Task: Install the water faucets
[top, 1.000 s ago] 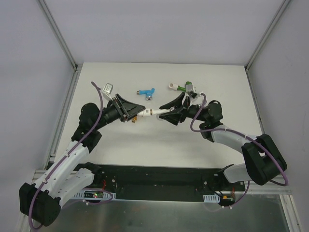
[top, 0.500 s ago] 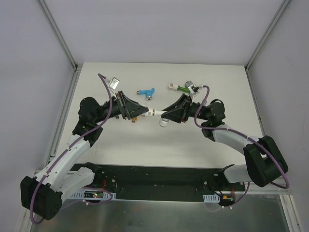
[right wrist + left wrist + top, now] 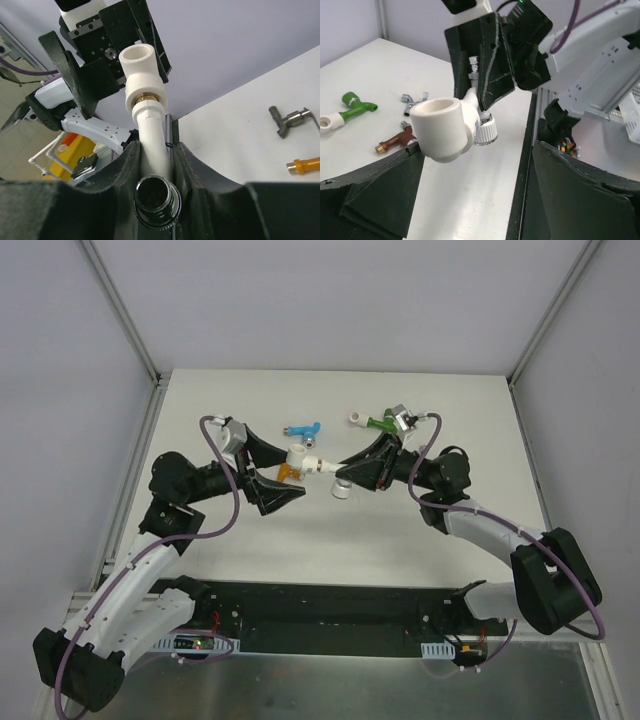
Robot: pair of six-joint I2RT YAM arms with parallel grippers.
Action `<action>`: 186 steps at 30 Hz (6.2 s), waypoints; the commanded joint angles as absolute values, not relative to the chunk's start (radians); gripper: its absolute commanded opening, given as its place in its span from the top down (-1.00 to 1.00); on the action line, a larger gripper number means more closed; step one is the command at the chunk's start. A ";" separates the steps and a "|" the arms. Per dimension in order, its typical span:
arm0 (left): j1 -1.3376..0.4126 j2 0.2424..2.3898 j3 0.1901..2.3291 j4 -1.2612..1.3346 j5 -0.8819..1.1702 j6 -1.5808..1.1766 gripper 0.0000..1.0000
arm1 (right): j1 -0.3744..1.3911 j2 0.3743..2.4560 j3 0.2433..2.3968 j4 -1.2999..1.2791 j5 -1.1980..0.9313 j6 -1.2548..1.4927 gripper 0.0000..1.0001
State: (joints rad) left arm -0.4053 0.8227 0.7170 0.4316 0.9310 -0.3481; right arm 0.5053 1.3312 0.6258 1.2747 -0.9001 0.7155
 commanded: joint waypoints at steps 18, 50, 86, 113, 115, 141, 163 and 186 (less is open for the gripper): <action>-0.410 0.948 0.831 0.083 0.422 -1.120 -0.93 | 0.592 1.189 0.726 0.756 -0.526 -0.072 1.00; -0.413 1.043 0.684 0.248 0.279 -1.420 -0.45 | 0.729 1.255 0.707 0.831 -0.376 -0.227 1.00; -0.460 0.663 0.581 0.210 0.046 -1.126 -0.90 | 0.627 1.200 0.677 0.999 -0.477 0.220 1.00; -0.462 0.939 0.623 0.526 0.296 -1.391 0.16 | 0.655 1.339 0.666 1.278 -0.523 -0.006 1.00; -0.460 0.930 0.606 0.563 0.290 -1.387 0.54 | 0.655 1.344 0.663 1.287 -0.502 0.049 1.00; -0.460 0.678 0.383 0.840 0.200 -0.965 1.00 | 0.535 1.416 0.767 0.904 -0.451 1.096 0.15; -0.462 0.627 0.669 -0.026 -0.061 -1.261 1.00 | 0.650 1.071 0.610 0.640 -0.319 -0.182 -0.99; -0.460 0.761 0.796 -0.052 0.202 -1.315 1.00 | 1.014 1.180 0.595 0.827 0.029 -0.762 -0.99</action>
State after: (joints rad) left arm -0.4583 0.7601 0.7292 -0.1020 0.1093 -1.2926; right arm 1.0008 1.1599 0.5716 0.6884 -0.0254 -0.6655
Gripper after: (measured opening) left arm 0.404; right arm 0.993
